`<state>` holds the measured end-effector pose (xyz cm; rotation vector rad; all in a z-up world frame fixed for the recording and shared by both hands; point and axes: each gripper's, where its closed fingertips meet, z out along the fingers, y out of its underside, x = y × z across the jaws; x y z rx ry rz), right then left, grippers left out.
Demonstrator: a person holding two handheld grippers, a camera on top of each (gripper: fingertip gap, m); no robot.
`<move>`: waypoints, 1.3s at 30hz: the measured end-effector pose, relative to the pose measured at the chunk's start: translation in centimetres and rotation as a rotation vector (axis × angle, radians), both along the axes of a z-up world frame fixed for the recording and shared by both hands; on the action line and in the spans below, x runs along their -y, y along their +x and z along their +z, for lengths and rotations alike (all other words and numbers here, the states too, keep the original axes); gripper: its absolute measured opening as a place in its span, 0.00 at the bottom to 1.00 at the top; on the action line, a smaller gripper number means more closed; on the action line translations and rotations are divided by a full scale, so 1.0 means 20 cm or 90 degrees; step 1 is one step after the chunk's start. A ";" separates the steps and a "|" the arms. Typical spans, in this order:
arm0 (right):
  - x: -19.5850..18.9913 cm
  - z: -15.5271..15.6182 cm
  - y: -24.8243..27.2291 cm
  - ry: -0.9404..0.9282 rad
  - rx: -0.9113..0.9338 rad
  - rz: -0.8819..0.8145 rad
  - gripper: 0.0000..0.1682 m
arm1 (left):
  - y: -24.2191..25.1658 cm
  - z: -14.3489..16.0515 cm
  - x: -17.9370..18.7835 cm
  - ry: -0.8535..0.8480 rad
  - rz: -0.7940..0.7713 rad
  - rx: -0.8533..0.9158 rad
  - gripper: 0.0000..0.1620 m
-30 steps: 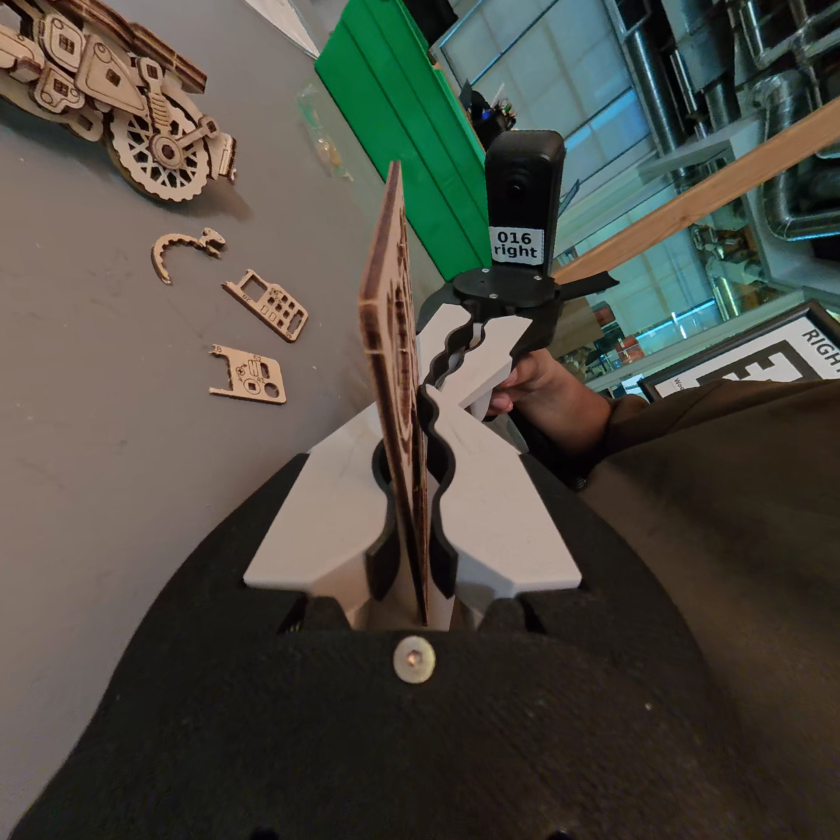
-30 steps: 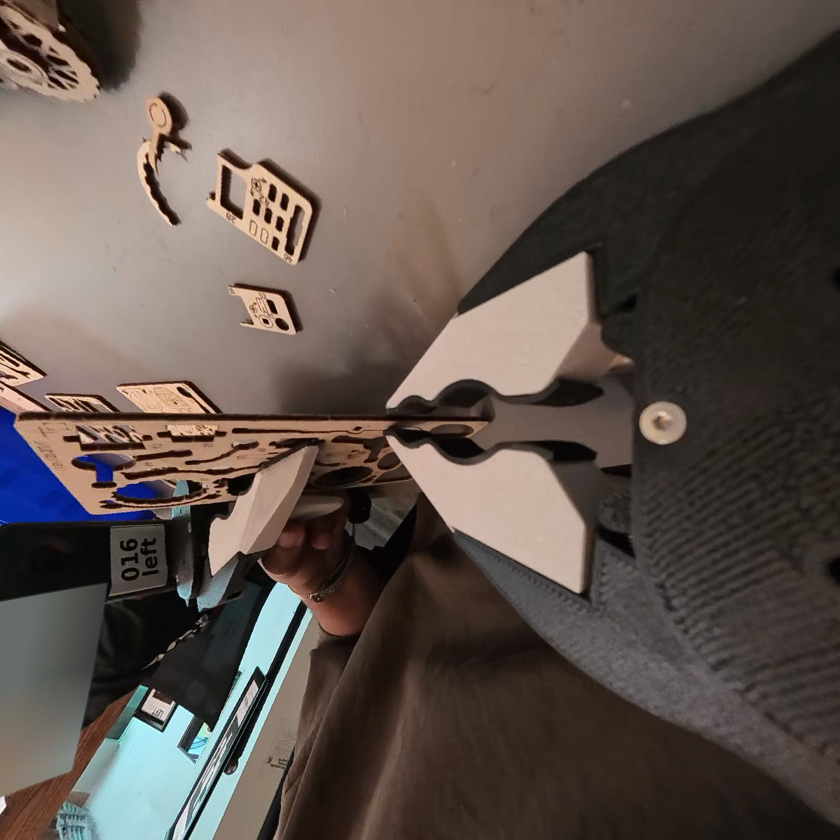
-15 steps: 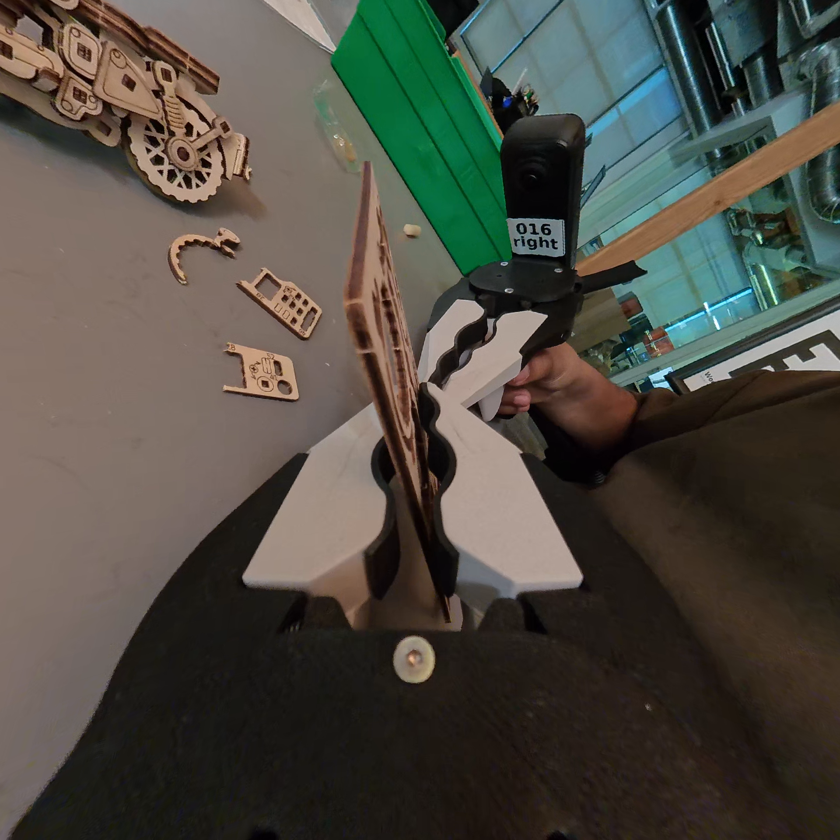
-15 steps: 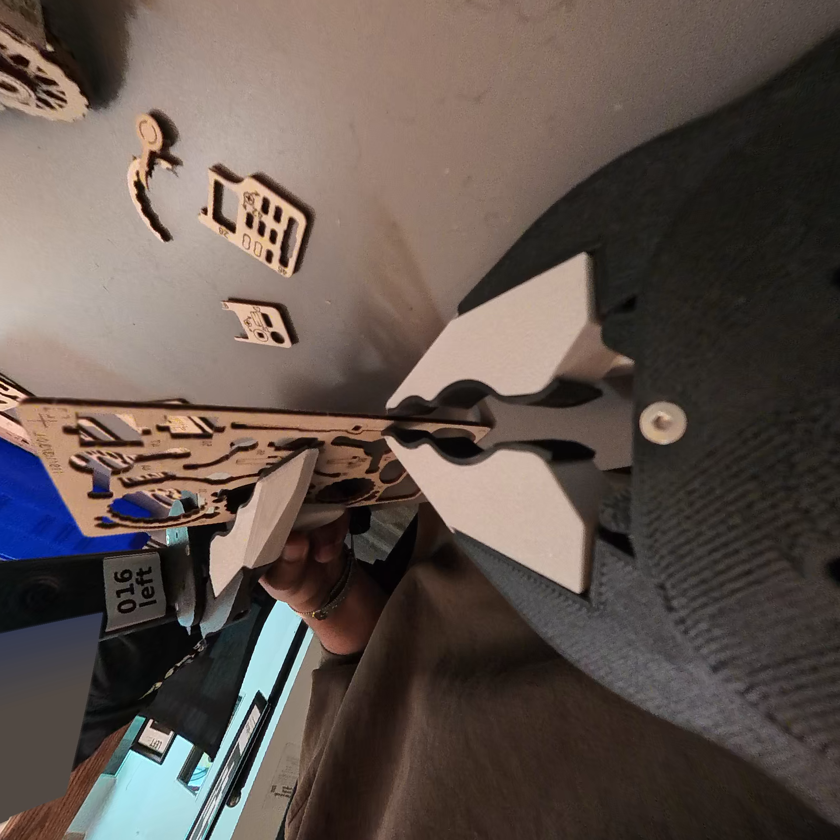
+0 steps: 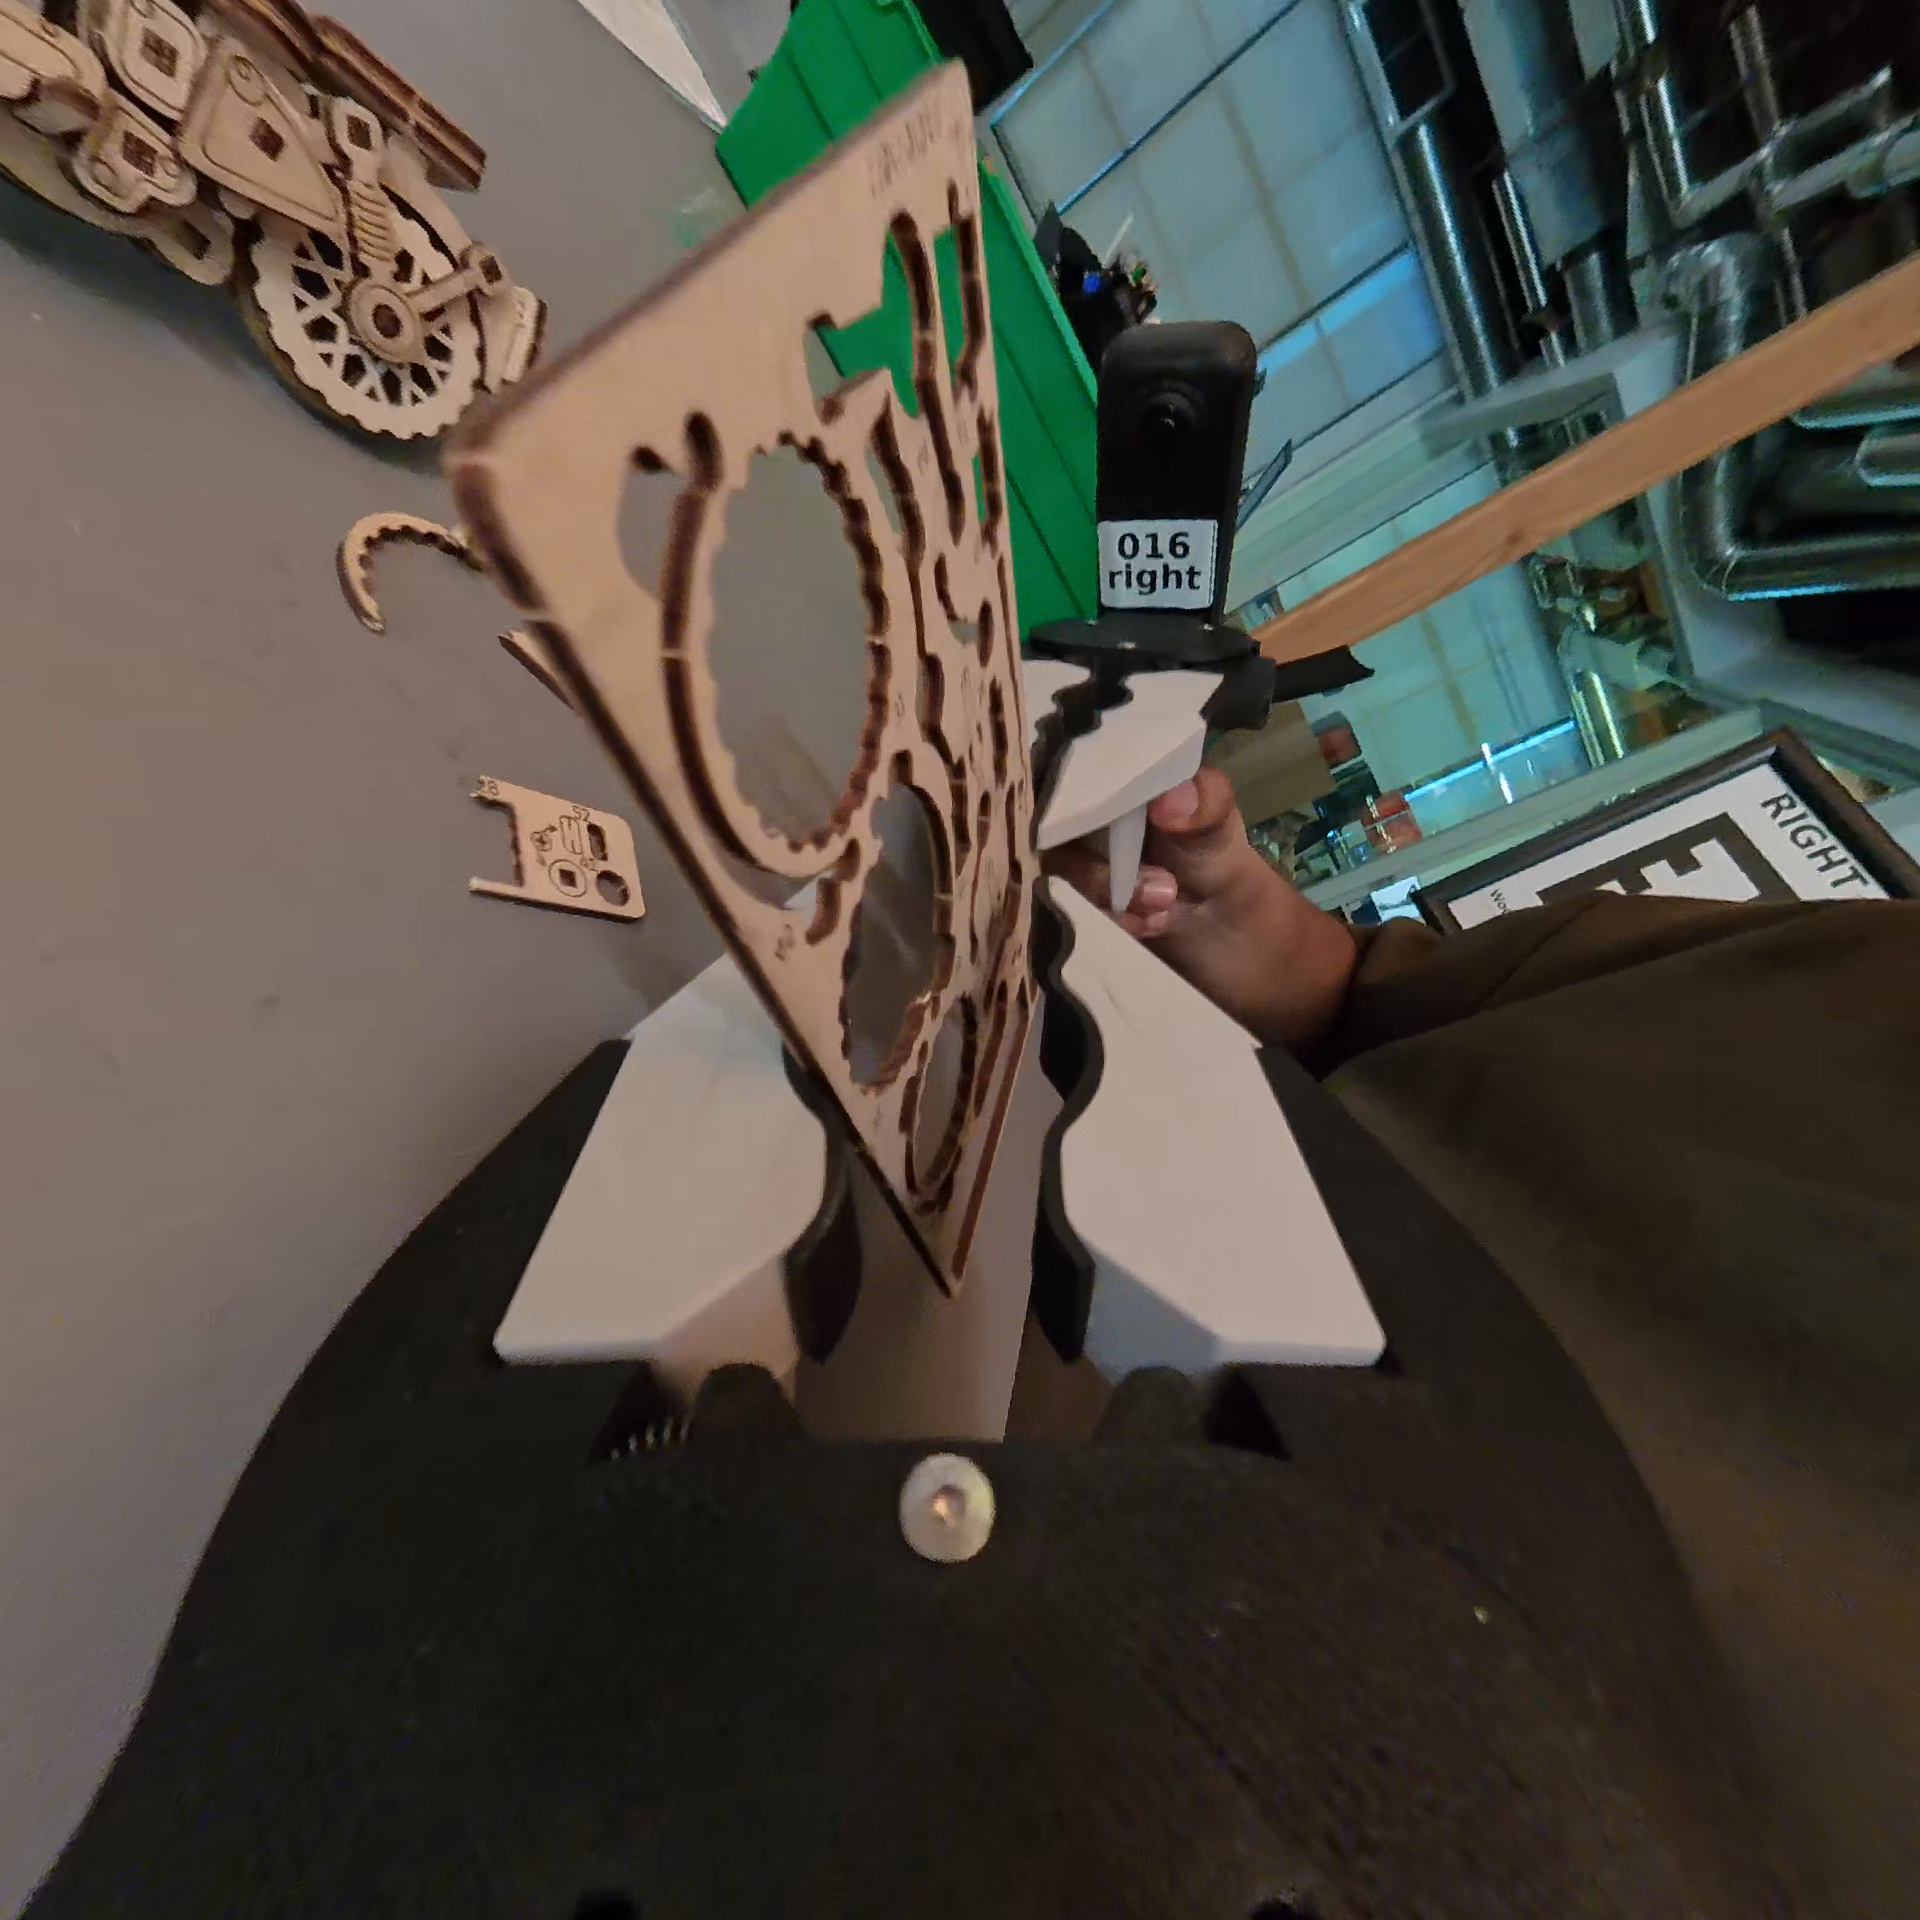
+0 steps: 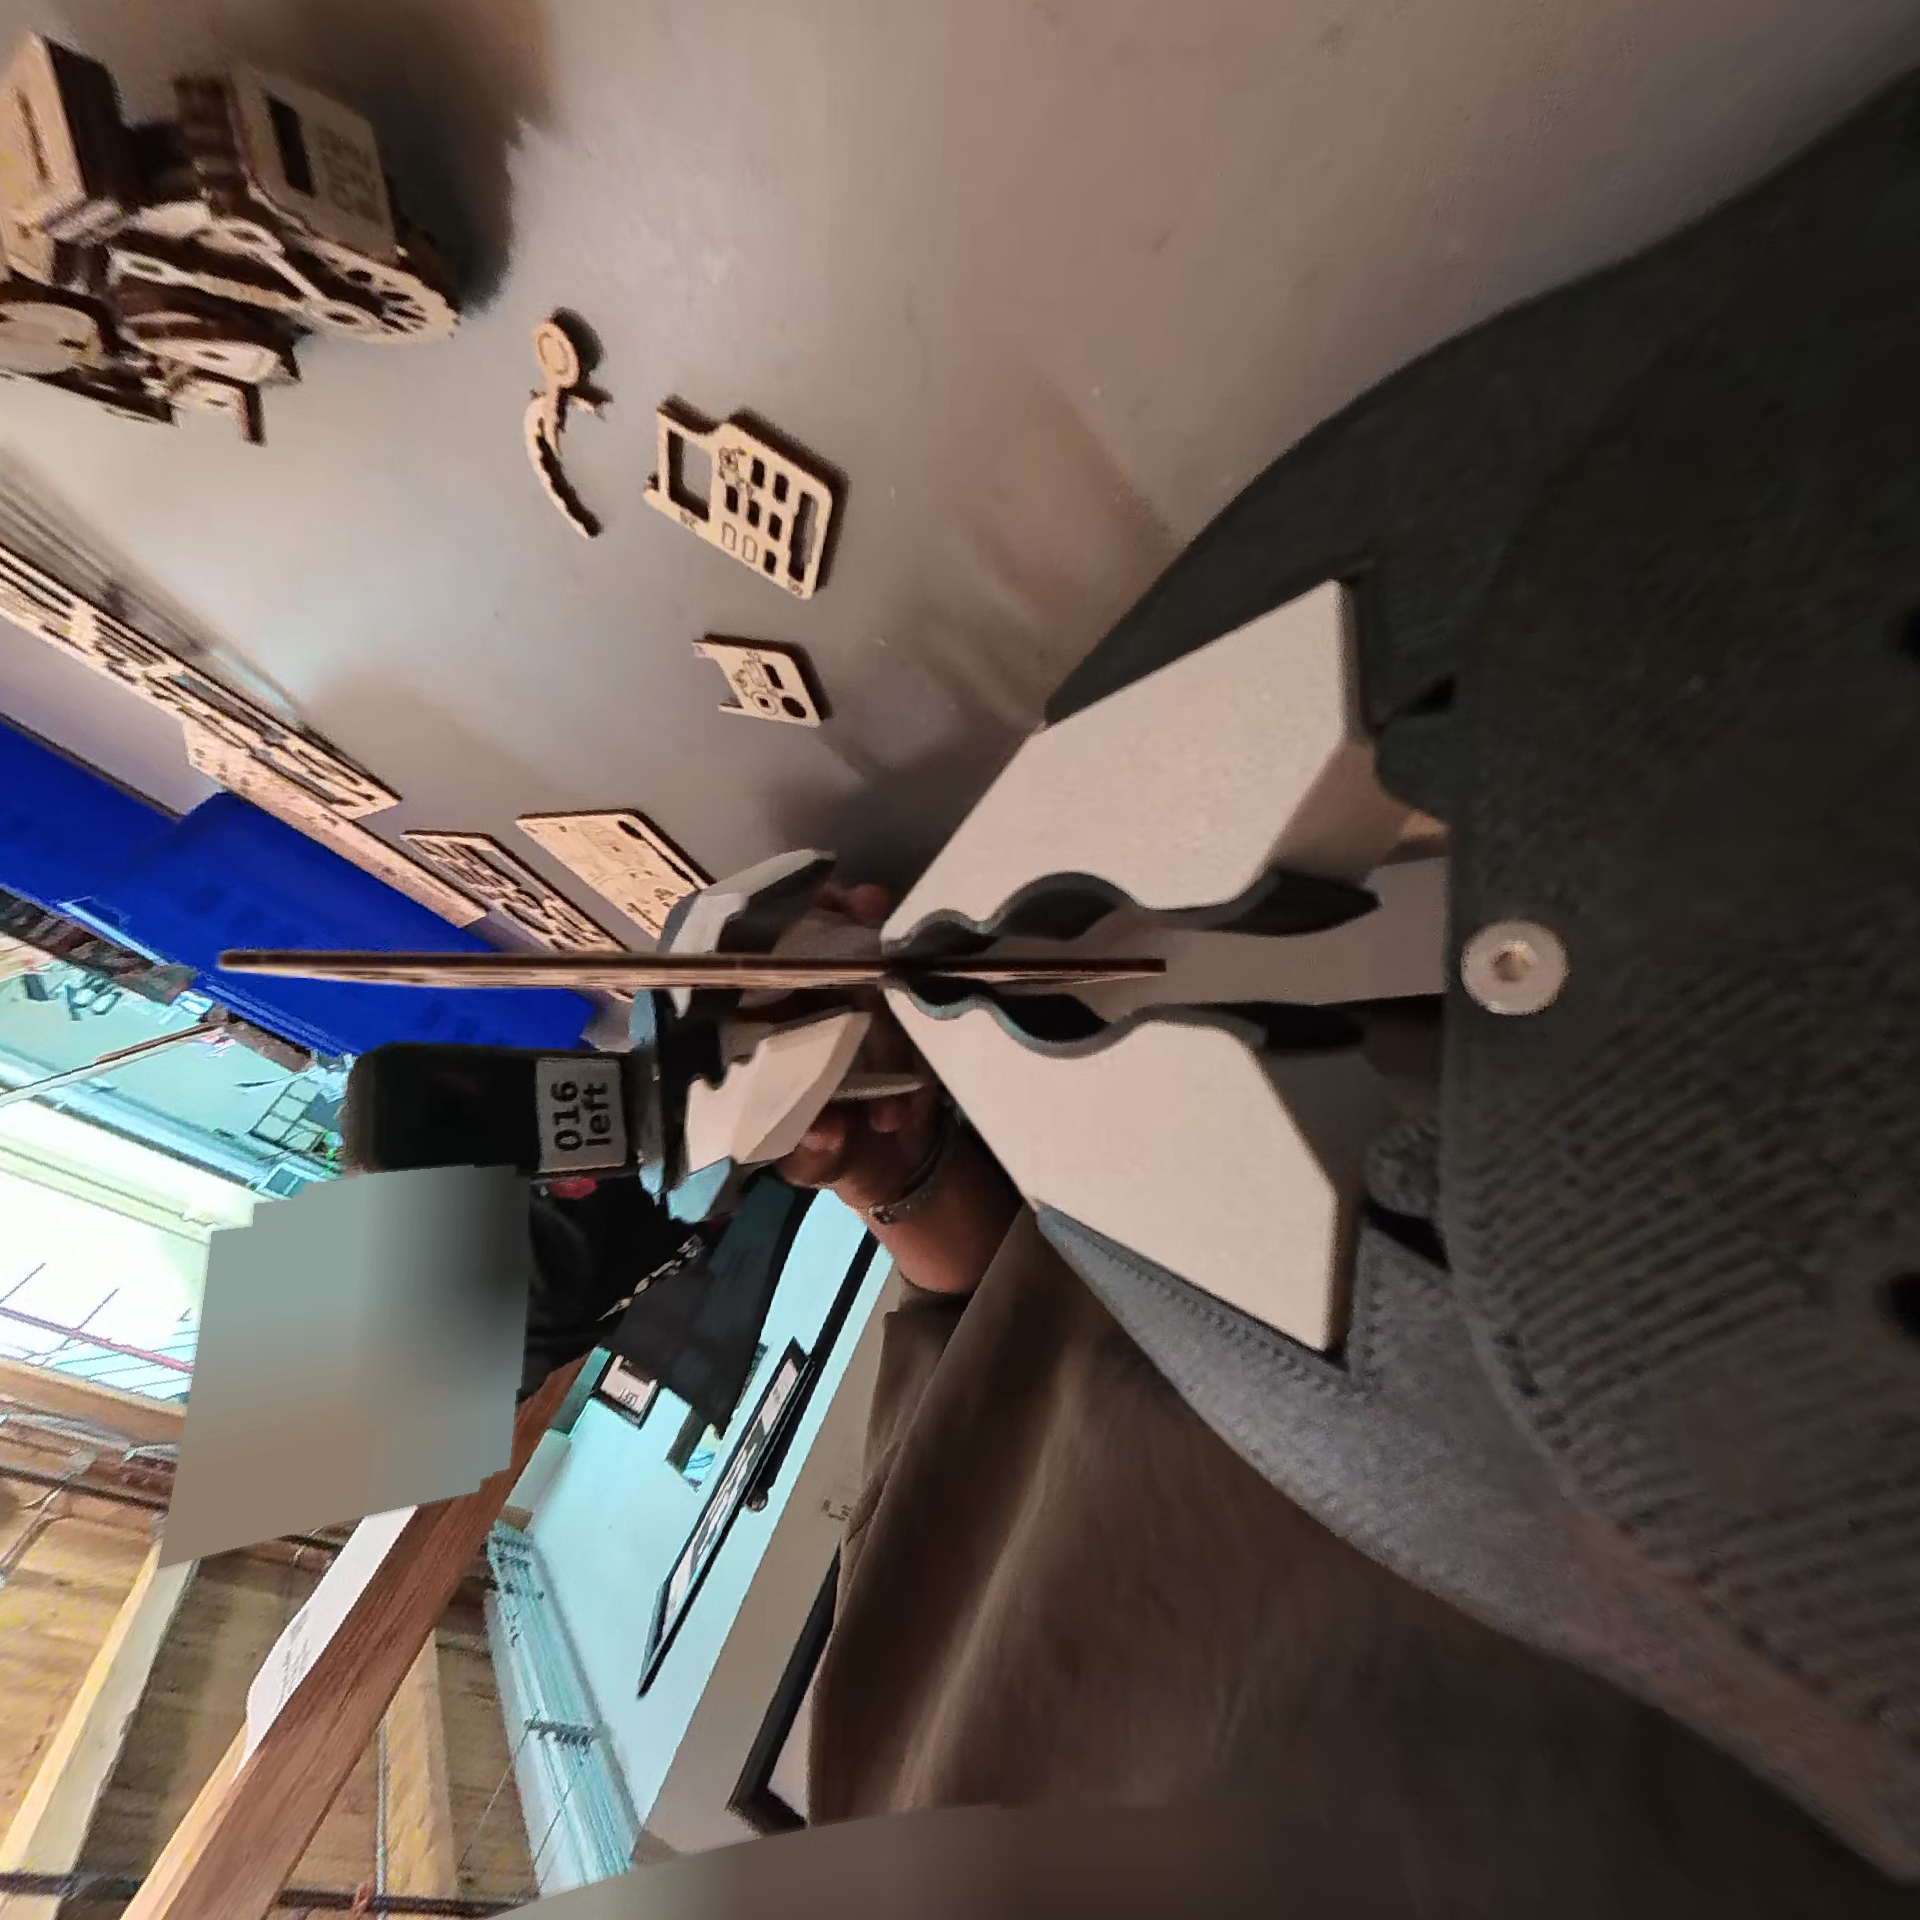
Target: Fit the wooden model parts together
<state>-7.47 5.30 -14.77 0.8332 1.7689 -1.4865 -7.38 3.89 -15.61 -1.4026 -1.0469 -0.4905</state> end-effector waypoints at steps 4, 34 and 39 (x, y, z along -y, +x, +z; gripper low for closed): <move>-0.02 0.01 -0.03 -0.024 0.027 -0.017 0.00 | 0.03 0.01 -0.02 0.009 -0.030 -0.002 0.06; 0.00 -0.08 0.03 0.058 0.005 0.033 0.07 | 0.02 0.04 -0.03 0.013 0.000 -0.031 0.00; -0.01 -0.08 0.03 0.055 0.013 0.033 0.07 | 0.01 0.04 -0.01 0.021 0.007 -0.031 0.00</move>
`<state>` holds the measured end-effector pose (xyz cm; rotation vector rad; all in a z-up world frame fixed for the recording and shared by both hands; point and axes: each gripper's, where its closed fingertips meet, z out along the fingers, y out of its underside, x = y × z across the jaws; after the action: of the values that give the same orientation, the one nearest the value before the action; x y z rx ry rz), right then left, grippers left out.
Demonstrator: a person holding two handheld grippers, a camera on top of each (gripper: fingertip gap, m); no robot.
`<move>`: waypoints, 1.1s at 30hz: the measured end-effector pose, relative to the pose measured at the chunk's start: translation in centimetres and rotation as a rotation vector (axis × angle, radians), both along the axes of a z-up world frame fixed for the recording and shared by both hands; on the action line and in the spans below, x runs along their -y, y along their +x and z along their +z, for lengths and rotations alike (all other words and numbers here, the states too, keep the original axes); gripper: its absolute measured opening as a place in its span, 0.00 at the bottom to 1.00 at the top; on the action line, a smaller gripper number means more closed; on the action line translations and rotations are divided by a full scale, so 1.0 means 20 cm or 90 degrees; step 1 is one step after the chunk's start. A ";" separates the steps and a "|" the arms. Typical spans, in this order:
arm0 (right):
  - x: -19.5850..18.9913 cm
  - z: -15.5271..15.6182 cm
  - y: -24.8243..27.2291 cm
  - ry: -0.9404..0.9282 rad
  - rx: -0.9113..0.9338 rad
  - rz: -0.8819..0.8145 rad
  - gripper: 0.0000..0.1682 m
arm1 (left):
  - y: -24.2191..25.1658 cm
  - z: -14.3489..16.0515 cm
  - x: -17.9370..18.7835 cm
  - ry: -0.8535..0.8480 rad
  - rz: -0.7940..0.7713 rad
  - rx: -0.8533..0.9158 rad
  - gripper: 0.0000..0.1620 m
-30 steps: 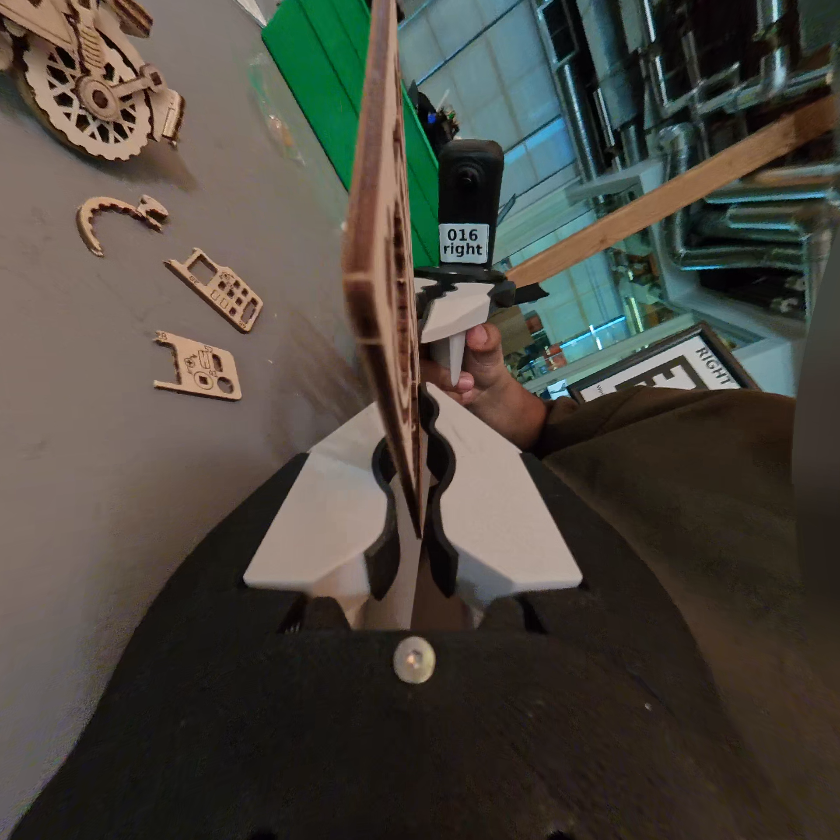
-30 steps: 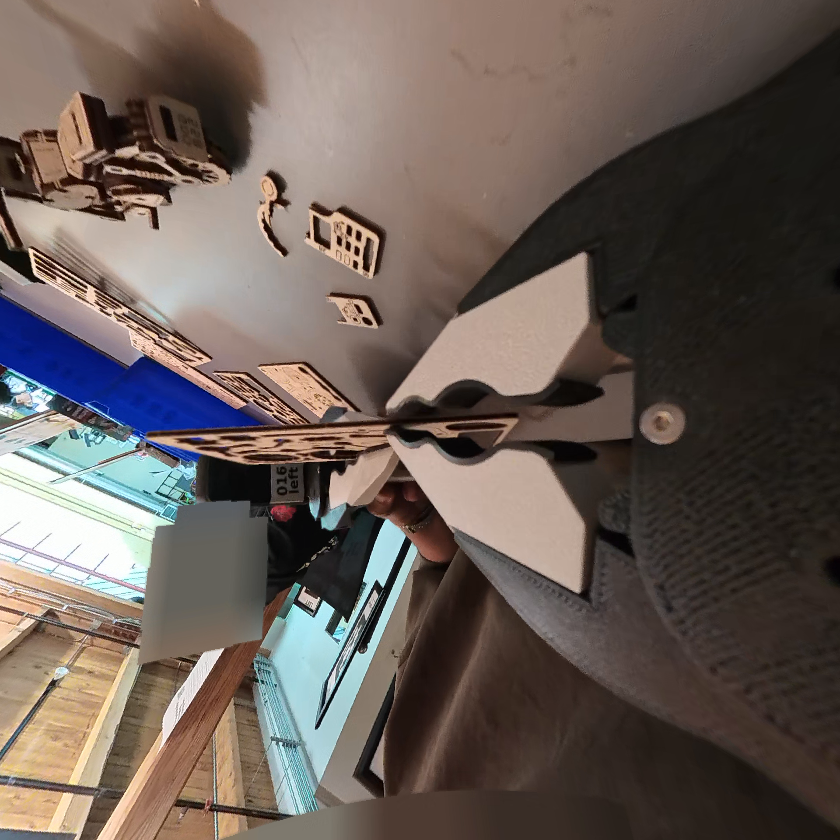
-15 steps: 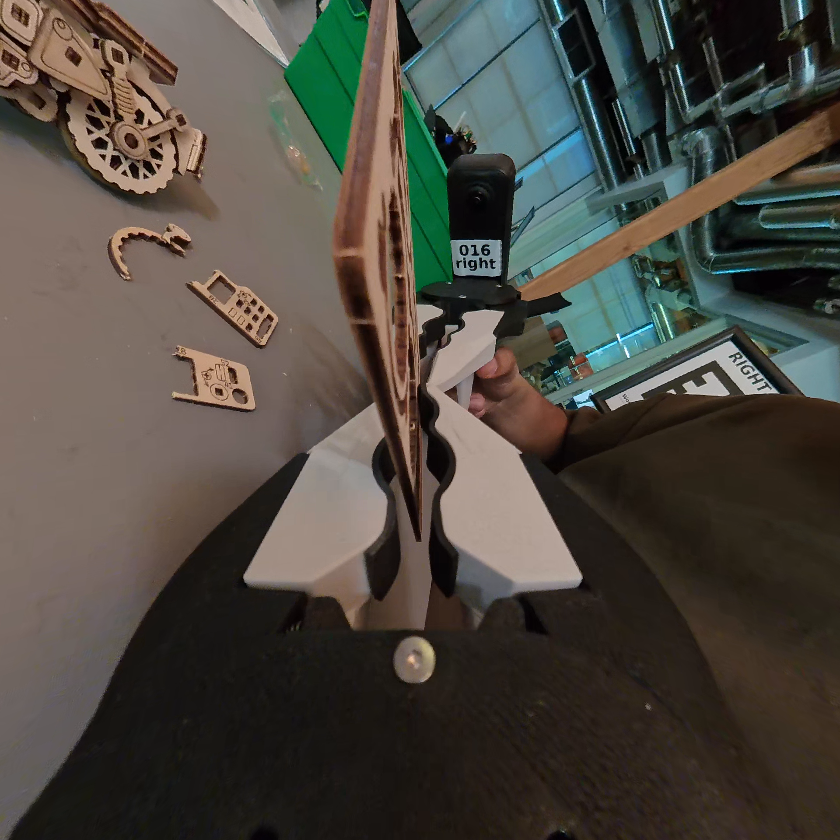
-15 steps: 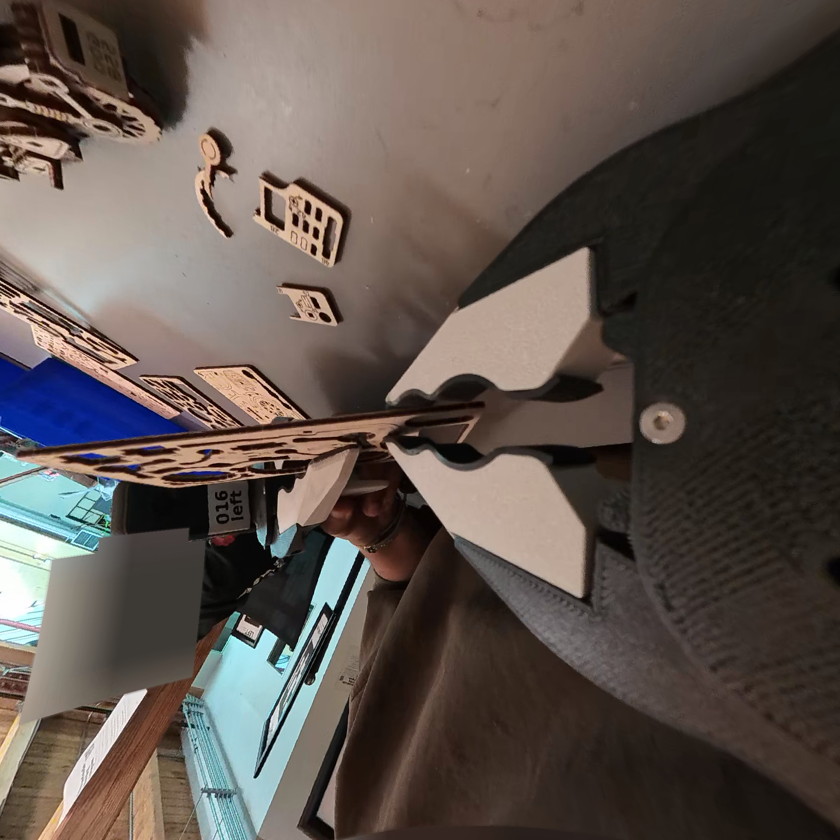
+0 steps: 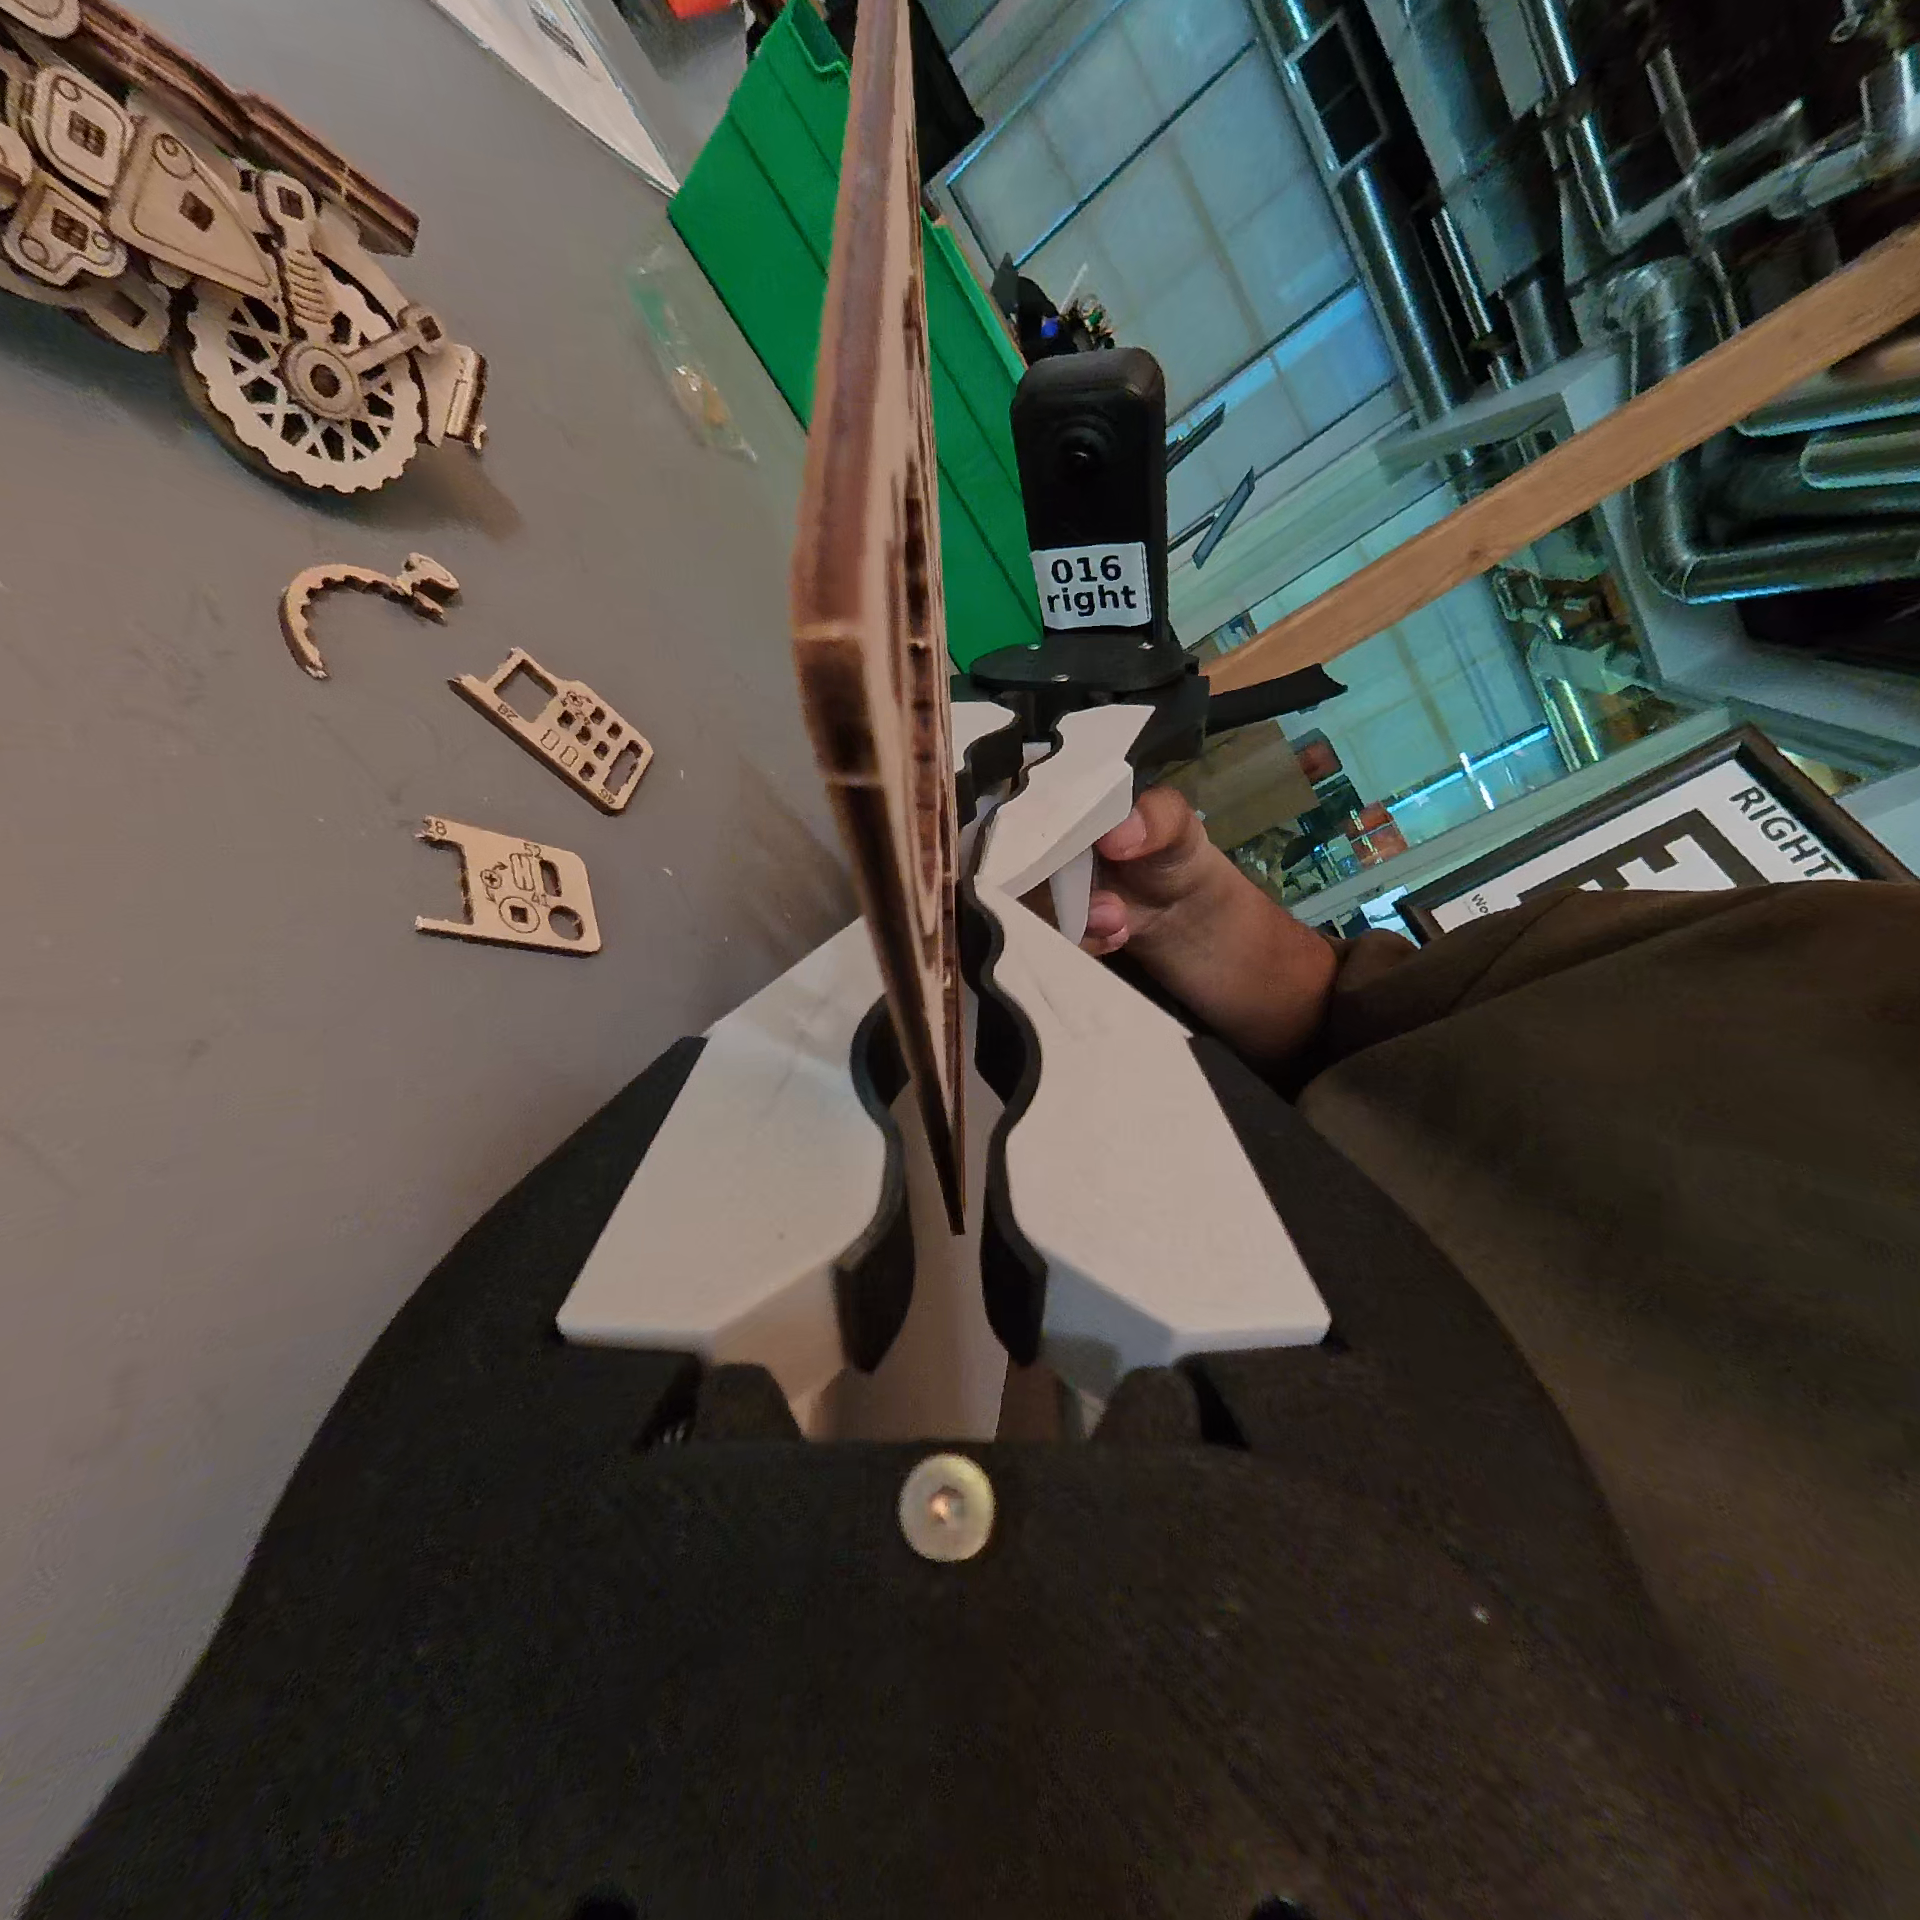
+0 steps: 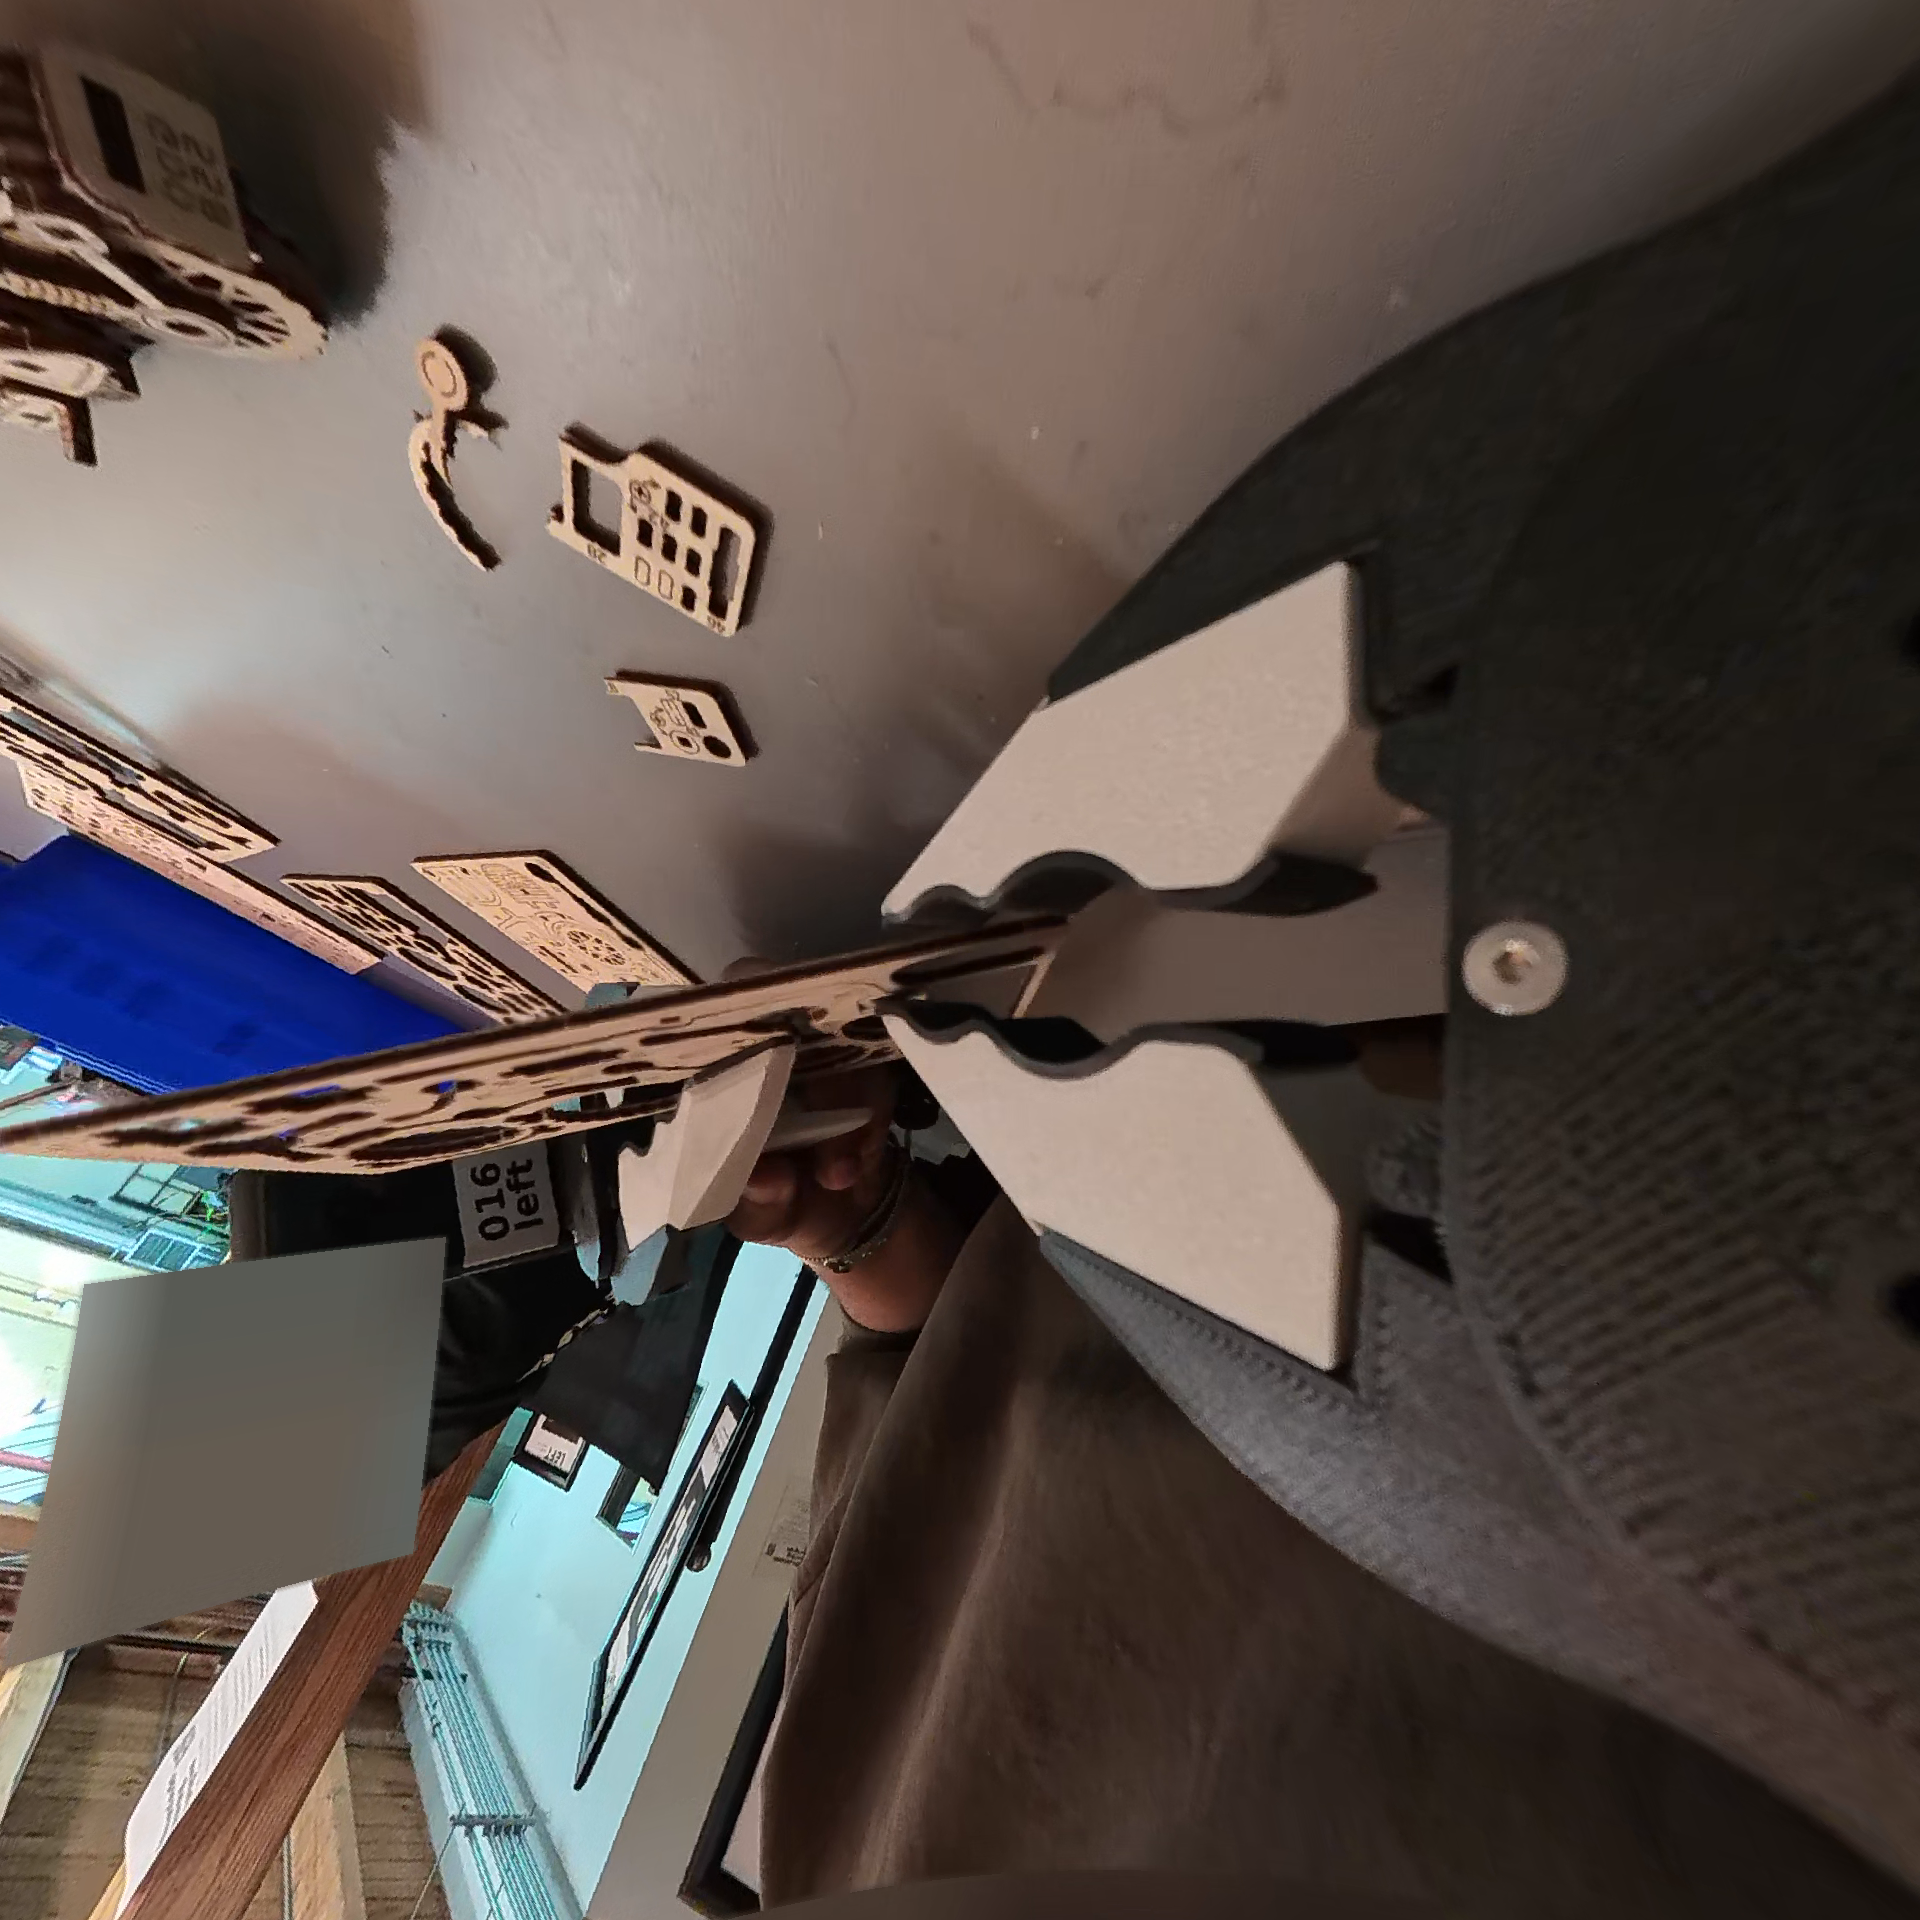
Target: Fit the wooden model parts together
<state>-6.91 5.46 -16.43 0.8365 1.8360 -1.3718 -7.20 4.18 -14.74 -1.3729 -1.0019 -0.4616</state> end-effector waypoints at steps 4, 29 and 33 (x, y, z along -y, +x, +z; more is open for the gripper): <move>0.00 0.00 0.00 0.002 -0.002 -0.003 0.07 | 0.00 0.00 0.00 -0.003 0.000 0.000 0.00; 0.00 -0.10 -0.07 0.095 -0.053 -0.087 0.09 | -0.01 -0.09 -0.01 -0.094 0.026 0.000 0.00; 0.01 -0.09 -0.07 0.085 -0.061 -0.080 0.10 | -0.01 -0.08 0.00 -0.085 0.024 -0.006 0.00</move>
<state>-8.36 5.33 -18.13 0.9841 1.9951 -1.3997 -7.46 4.13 -16.30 -1.4712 -1.0645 -0.3659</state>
